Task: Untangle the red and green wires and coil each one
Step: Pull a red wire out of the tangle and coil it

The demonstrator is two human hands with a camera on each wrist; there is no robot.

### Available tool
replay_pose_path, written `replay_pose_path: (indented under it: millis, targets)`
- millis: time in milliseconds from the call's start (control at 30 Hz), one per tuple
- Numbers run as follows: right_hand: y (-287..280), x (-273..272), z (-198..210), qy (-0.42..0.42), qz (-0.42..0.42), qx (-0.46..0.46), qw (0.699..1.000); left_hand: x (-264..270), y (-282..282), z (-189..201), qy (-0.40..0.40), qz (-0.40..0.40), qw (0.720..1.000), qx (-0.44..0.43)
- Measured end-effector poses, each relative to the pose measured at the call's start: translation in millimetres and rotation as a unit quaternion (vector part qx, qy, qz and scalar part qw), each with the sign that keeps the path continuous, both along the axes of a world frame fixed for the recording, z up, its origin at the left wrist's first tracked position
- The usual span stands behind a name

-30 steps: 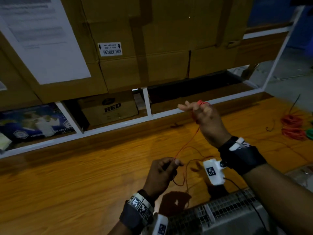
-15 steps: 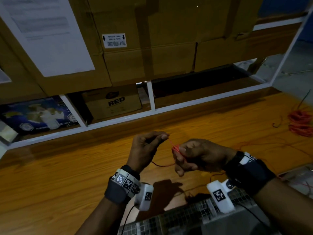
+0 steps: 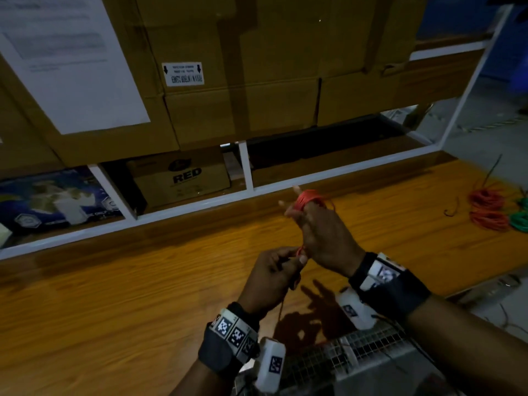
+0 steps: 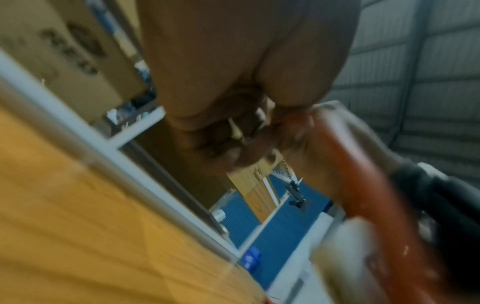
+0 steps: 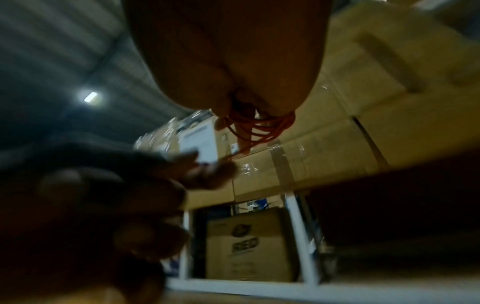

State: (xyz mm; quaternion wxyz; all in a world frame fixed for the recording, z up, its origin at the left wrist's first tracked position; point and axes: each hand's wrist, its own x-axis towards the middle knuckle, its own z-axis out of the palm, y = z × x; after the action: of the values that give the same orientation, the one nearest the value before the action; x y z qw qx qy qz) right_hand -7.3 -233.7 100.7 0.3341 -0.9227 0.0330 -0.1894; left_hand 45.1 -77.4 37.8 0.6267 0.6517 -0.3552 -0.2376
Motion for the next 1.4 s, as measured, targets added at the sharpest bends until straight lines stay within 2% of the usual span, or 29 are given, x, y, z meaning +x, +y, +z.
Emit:
replay_pose_path:
  millis: [67, 167, 233, 333, 400, 500, 567, 633, 733, 833, 867, 900, 933, 967, 1000, 1033, 1067, 1100, 1133, 1167, 1200, 1233, 1300, 1333, 1400]
  targets:
    - [-5.1, 1.1, -17.4, 0.086, 0.012, -0.123, 0.989, 4.8, 7.3, -0.2, -0.023, 0.008, 0.999, 0.037]
    - [-18.4, -7.2, -18.2, 0.161, 0.062, -0.076, 0.982, 11.1, 19.0, -1.4, -0.049, 0.028, 0.995, 0.078]
    - [-20.8, -13.2, -16.3, 0.251, 0.126, 0.01, 0.96, 12.6, 25.3, -0.9, -0.1, 0.056, 0.991, 0.076]
    - [-17.3, -22.1, -16.8, 0.304, 0.227, 0.281, 0.881, 16.7, 29.2, 7.9, -0.183, 0.069, 0.98, 0.027]
    - [-16.6, -28.5, -11.3, 0.293, 0.255, 0.414, 0.824, 20.0, 27.8, 17.5, -0.2, 0.067, 0.977, -0.008]
    - [-12.4, -37.7, -3.6, 0.292, 0.306, 0.49, 0.762, 25.0, 20.7, 32.8, -0.144, 0.071, 0.985, -0.057]
    - [-8.0, -43.3, -1.8, 0.263, 0.348, 0.54, 0.719, 27.1, 13.7, 34.7, -0.09, 0.048, 0.99, -0.097]
    - [-2.1, -47.3, 4.3, 0.196, 0.357, 0.588, 0.699, 24.9, 6.5, 32.3, -0.03, 0.025, 0.991, -0.128]
    - [6.0, -47.7, 20.1, 0.079, 0.323, 0.656, 0.678, 13.6, -3.6, 25.7, 0.038, -0.002, 0.988, -0.15]
    - [-2.7, -38.2, 36.5, -0.051, 0.239, 0.711, 0.659, -7.5, -13.1, 18.2, 0.055, 0.004, 0.994, -0.096]
    - [-9.6, -34.0, 42.4, -0.099, 0.199, 0.711, 0.667, -14.0, -14.6, 14.6, 0.044, 0.007, 0.996, -0.072]
    - [-17.7, -29.7, 46.5, -0.144, 0.143, 0.679, 0.705, -19.2, -14.5, 10.4, 0.025, 0.007, 0.998, -0.051]
    - [-27.0, -25.9, 45.6, -0.172, 0.068, 0.589, 0.787, -23.1, -12.9, 6.7, 0.001, 0.007, 0.999, -0.034]
    - [-36.5, -23.4, 39.7, -0.182, -0.018, 0.432, 0.883, -24.5, -10.4, 3.8, -0.03, 0.011, 0.999, -0.017]
    - [-44.3, -22.6, 31.0, -0.171, -0.088, 0.234, 0.953, -24.1, -8.2, 3.9, -0.063, 0.015, 0.998, 0.0]
    - [-49.3, -22.7, 20.2, -0.139, -0.108, 0.053, 0.983, -21.1, -5.7, 5.8, -0.097, 0.022, 0.995, 0.013]
    - [-51.7, -23.9, 8.5, -0.08, -0.09, -0.069, 0.99, -17.1, -2.9, 10.6, -0.129, 0.033, 0.991, 0.022]
    - [-52.0, -26.7, -0.5, -0.004, -0.055, -0.104, 0.993, -11.7, 0.3, 16.4, -0.16, 0.051, 0.985, 0.032]
    - [-49.9, -30.5, -6.8, 0.077, -0.014, -0.079, 0.994, -5.2, 3.9, 21.9, -0.187, 0.07, 0.979, 0.039]
    - [-45.9, -34.4, -11.9, 0.155, 0.039, -0.016, 0.987, 2.1, 7.9, 26.8, -0.199, 0.081, 0.976, 0.041]
    - [-40.4, -39.0, -17.1, 0.225, 0.107, 0.085, 0.965, 8.7, 12.3, 31.0, -0.193, 0.078, 0.977, 0.035]
    - [-34.2, -43.8, -23.7, 0.269, 0.173, 0.206, 0.925, 14.1, 16.9, 34.7, -0.176, 0.062, 0.982, 0.022]
    - [-21.1, -53.3, -36.2, 0.277, 0.248, 0.43, 0.823, 21.4, 24.4, 40.8, -0.158, 0.027, 0.987, -0.002]
    - [-16.1, -55.6, -39.9, 0.259, 0.26, 0.504, 0.782, 24.0, 26.1, 43.3, -0.162, 0.022, 0.986, -0.006]
    - [-10.7, -56.2, -41.5, 0.23, 0.27, 0.574, 0.738, 27.6, 28.4, 47.1, -0.158, 0.028, 0.987, -0.011]
